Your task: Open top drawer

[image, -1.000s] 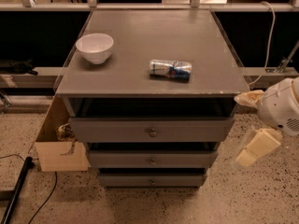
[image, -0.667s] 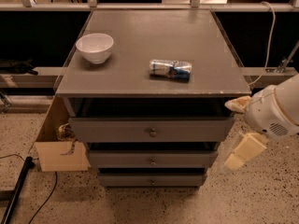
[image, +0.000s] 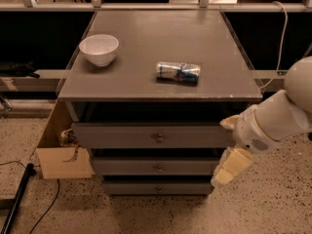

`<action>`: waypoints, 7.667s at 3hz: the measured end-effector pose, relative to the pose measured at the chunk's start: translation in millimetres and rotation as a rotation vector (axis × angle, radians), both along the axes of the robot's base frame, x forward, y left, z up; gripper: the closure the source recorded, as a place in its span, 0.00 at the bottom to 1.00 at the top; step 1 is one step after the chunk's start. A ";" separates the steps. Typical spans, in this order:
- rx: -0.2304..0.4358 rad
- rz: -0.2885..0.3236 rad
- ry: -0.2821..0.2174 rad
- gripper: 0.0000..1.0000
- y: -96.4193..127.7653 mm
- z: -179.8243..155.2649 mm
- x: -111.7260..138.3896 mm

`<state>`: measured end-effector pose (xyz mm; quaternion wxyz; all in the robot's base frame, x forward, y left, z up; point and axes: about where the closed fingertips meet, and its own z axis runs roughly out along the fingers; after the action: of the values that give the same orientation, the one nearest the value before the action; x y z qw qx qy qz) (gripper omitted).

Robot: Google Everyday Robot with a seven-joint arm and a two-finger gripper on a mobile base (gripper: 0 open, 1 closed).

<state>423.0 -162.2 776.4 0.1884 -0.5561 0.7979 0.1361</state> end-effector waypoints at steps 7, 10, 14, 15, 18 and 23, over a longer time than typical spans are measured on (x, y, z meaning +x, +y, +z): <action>-0.089 -0.010 0.031 0.00 52.4 -100.1 84.7; -0.132 -0.041 0.020 0.00 54.1 -119.8 115.5; -0.150 -0.025 0.011 0.41 67.3 -144.2 127.8; -0.150 -0.025 0.011 0.66 67.4 -140.6 127.7; -0.115 -0.025 -0.015 1.00 71.1 -122.5 122.5; -0.095 -0.005 -0.011 0.70 65.3 -122.2 111.1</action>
Offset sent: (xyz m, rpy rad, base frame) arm 0.0099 0.0112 -0.0322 -0.0287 0.0325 -0.0022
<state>534.1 -96.8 654.3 0.1667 -0.5632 0.8038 0.0944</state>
